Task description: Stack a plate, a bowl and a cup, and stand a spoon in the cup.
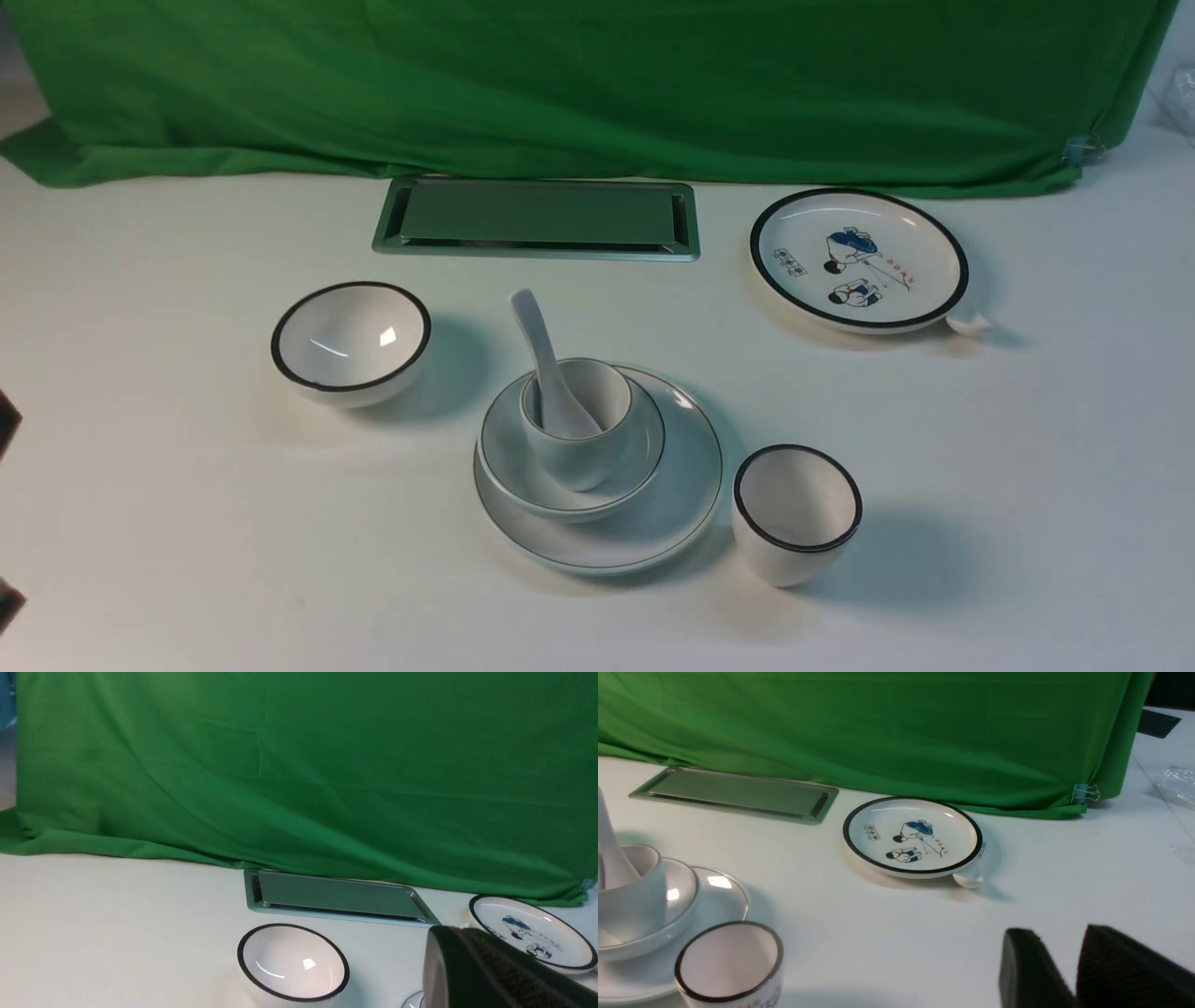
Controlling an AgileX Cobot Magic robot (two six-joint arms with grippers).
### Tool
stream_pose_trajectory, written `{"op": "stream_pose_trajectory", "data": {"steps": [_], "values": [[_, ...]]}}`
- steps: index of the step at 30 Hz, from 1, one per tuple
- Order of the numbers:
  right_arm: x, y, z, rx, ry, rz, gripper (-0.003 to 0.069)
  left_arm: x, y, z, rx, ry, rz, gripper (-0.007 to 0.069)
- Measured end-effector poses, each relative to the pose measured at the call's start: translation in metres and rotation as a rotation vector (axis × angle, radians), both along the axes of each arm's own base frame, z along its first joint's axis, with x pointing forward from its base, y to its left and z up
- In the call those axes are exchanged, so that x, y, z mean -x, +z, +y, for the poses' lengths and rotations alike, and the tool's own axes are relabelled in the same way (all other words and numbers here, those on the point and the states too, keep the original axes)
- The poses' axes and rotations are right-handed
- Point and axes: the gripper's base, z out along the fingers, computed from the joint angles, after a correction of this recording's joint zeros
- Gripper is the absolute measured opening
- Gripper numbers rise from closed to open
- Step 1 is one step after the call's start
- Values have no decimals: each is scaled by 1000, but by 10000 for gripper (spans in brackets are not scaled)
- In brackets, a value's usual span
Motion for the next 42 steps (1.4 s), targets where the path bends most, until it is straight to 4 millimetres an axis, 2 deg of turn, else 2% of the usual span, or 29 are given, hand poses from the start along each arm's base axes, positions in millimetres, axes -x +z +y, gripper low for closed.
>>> {"op": "stream_pose_trajectory", "data": {"steps": [5, 11, 14, 18, 19, 22, 42], "values": [[0, 0, 0, -1, 1, 0, 221, 0, -4, 0, -9, 0, 12, 4], [0, 0, 0, -1, 1, 0, 235, 1, -6, 2, -96, 20, -27, 4], [0, 0, 0, -2, 1, 0, 235, 9, -23, 8, -149, 84, -43, 4], [0, 0, 0, -2, 1, 0, 235, 16, -57, 14, -174, 180, -32, 4], [0, 0, 0, -2, 1, 0, 237, 18, -69, 15, -177, 200, -17, 4], [0, 0, 0, -2, 1, 0, 237, 19, -83, 15, -183, 195, 68, 4], [0, 0, 0, 5, 0, -3, 237, 19, -87, 16, -239, 197, 97, 4]]}}
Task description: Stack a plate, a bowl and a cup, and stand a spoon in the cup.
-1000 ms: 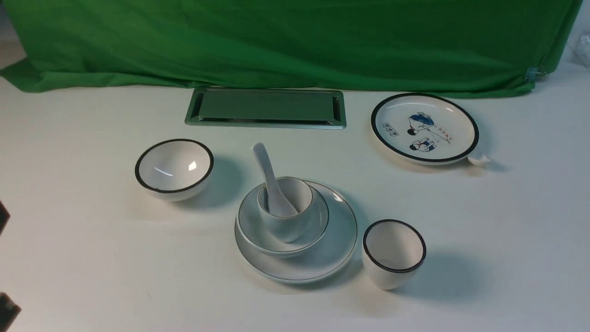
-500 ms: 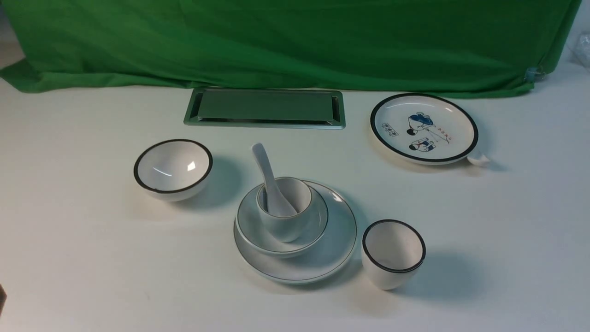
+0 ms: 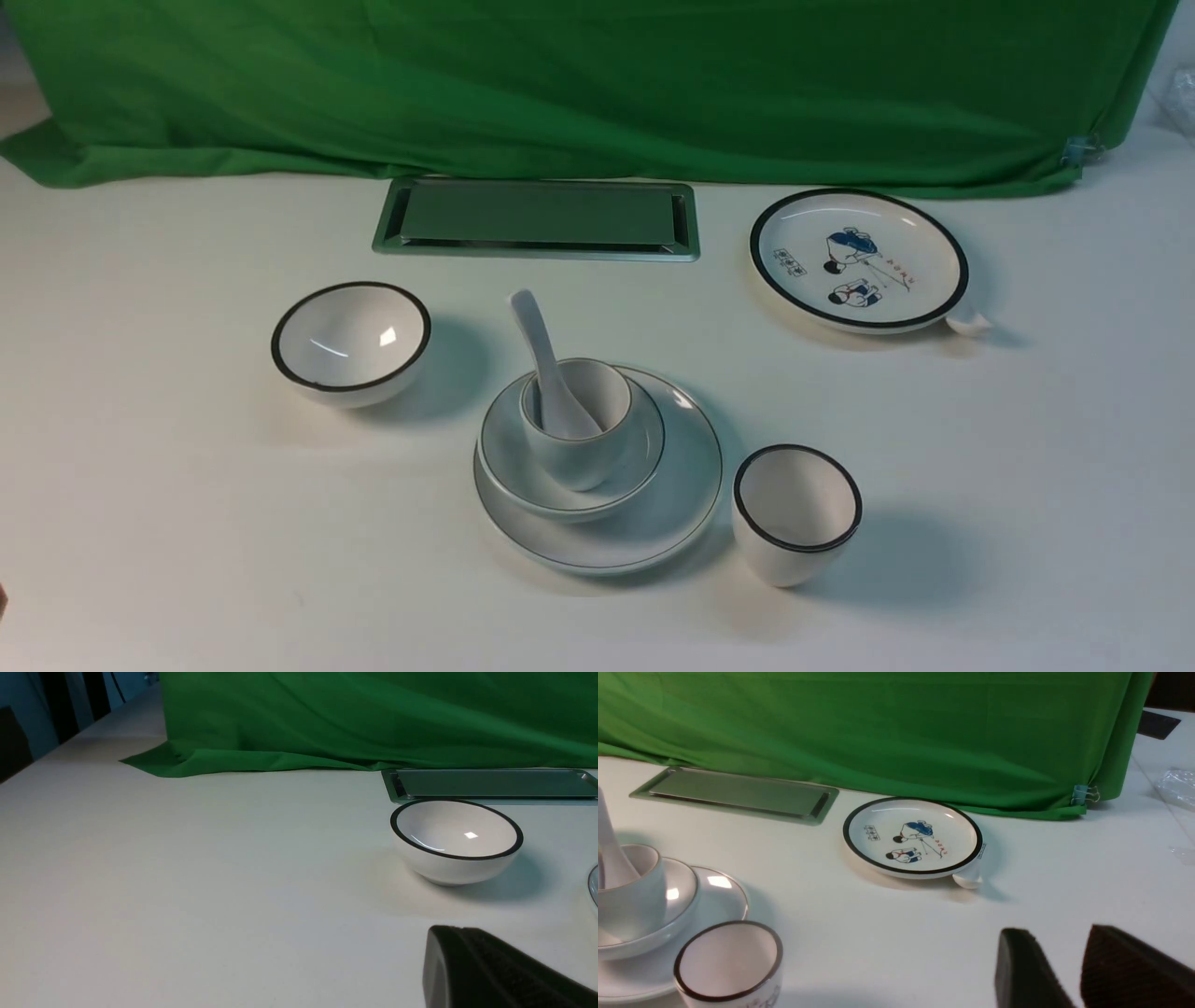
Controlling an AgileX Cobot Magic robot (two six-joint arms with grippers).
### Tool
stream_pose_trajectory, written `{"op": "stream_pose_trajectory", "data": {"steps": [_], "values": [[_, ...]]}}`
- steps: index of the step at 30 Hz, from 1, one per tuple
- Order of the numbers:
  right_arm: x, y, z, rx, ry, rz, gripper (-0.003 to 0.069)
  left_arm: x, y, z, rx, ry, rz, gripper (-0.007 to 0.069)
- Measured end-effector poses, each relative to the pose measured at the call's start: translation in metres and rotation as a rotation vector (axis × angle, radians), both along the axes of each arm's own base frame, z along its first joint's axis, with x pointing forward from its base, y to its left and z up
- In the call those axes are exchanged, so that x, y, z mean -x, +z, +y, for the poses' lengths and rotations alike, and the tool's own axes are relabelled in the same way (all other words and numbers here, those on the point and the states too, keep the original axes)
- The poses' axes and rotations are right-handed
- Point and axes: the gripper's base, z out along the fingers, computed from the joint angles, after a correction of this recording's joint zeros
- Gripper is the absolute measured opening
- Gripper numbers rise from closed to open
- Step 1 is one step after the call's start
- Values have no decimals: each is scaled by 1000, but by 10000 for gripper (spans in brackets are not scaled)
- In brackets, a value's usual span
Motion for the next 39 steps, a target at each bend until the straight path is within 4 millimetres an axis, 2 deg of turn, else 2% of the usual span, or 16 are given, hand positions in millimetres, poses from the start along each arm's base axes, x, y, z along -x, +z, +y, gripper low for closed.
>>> {"op": "stream_pose_trajectory", "data": {"steps": [7, 9, 12, 14, 15, 16, 18, 39], "values": [[6, 1, -2, 16, -19, -43, 237, 0, 0, 0, -4, 0, 0, 4], [7, -4, -3, 29, -28, -50, 238, 0, 0, 0, -4, 0, -1, 4], [9, -36, -5, 84, -49, -51, 238, 0, 0, 0, -4, 0, -1, 4], [8, -73, -5, 97, -58, -5, 238, 0, 0, 0, -4, 0, -1, 4], [7, -77, -5, 99, -59, 5, 238, 0, 0, 0, -4, 0, -1, 4], [7, -98, -6, 105, -61, 51, 238, 0, 0, 0, -3, 0, 1, 4], [7, -112, -6, 111, -55, 111, 238, 0, 0, 0, -3, 1, -1, 4], [7, -113, -6, 114, -57, 107, 238, 0, 0, 0, -8, 1, 2, 4]]}}
